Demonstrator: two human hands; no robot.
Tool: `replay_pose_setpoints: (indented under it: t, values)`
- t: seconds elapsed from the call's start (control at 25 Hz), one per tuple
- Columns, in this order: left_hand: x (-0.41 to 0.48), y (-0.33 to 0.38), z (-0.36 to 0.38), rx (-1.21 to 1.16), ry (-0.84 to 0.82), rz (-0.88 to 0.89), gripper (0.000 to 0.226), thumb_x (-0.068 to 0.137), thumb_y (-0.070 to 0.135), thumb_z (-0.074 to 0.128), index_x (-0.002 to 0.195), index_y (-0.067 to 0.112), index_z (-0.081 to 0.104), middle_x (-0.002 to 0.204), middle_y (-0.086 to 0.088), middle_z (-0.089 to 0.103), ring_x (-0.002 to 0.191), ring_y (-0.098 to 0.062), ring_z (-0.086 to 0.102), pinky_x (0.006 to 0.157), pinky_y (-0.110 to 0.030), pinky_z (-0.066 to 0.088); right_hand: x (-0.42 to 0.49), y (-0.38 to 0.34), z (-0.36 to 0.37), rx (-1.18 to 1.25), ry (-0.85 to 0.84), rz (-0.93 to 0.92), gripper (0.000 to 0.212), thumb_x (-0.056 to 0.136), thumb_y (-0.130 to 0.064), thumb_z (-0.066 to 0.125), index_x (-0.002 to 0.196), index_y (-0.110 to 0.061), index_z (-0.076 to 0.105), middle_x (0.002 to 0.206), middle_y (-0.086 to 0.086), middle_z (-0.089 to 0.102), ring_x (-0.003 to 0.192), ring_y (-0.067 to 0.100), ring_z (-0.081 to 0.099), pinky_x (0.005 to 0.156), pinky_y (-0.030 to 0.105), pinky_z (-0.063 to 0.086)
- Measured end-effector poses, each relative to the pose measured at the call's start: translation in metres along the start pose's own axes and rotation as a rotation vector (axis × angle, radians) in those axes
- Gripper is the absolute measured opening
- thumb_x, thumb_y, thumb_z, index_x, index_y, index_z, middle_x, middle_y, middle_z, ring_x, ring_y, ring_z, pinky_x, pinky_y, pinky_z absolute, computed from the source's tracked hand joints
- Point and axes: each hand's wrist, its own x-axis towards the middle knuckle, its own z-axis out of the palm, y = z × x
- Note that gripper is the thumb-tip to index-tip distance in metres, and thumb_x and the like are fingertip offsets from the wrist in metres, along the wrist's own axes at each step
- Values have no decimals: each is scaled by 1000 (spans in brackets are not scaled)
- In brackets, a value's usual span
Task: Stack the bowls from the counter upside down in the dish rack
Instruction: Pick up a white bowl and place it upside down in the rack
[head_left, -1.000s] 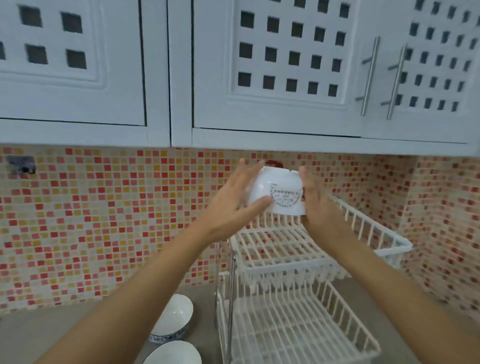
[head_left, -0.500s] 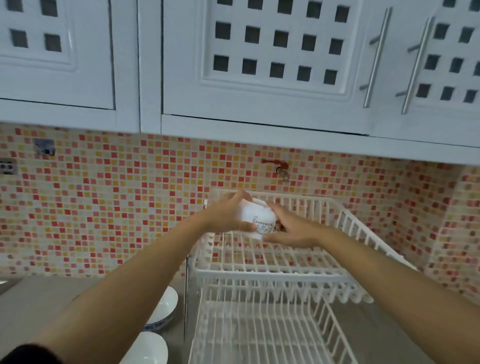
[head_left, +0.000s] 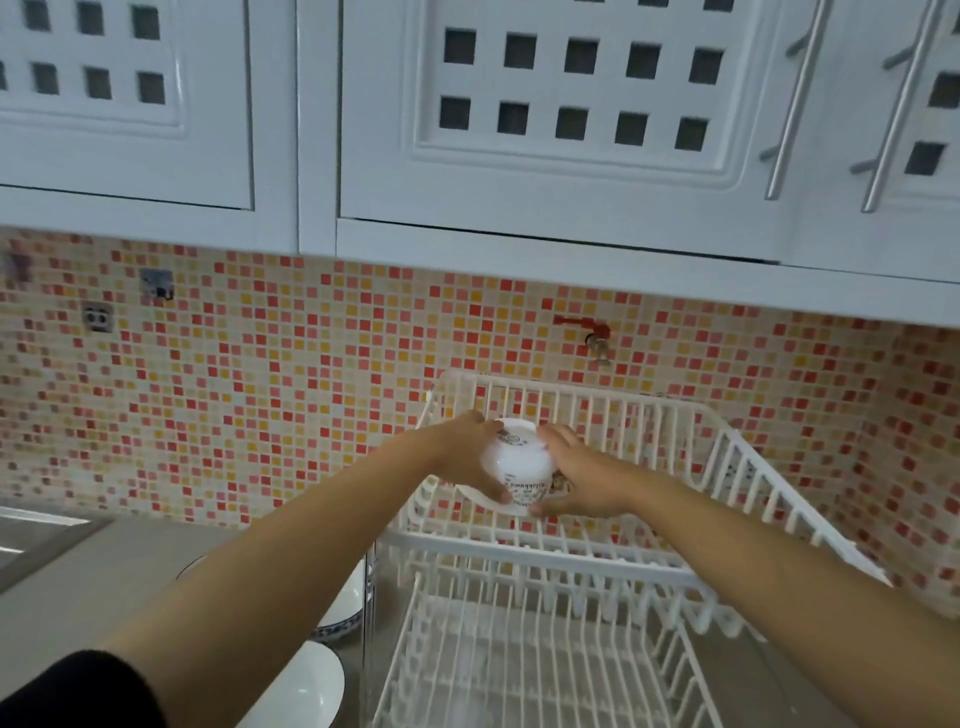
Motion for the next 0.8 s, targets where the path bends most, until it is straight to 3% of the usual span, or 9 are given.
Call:
replay_pose_setpoints:
  t: [0.28,0.44,0.6,0.8]
  values:
    - [1,-1,-4,43,-58,8,108,70,60,69,150,21,8,156,-7,17,140,-29,28,114,-44,30,0,0,-5,7,-45,24,115,73,-54,71,150,-20,-7,159,-6,-10,145,18,11,118,37,21]
    - [-5,-9,-24,33,-33,15,102,81,59,57,151,16,-2,161,-7,5,146,-27,16,120,-45,17,6,-11,-23,-28,-104,82,107,81,-37,67,149,-20,-14,157,-4,-20,146,17,-7,120,39,11]
    - [-28,-47,-52,0,184,-20,72,96,47,36,150,9,9,159,-11,14,145,-28,20,119,-42,20,25,-67,-40,-57,98,30,82,94,-42,46,149,-15,-9,159,2,-13,147,19,-1,120,37,10]
    - [-84,-130,-66,-34,292,-225,61,101,39,26,149,4,15,157,-14,20,143,-30,26,116,-40,22,75,-178,-34,-95,230,-43,69,99,-44,28,150,-8,-2,160,8,-4,147,23,2,120,38,9]
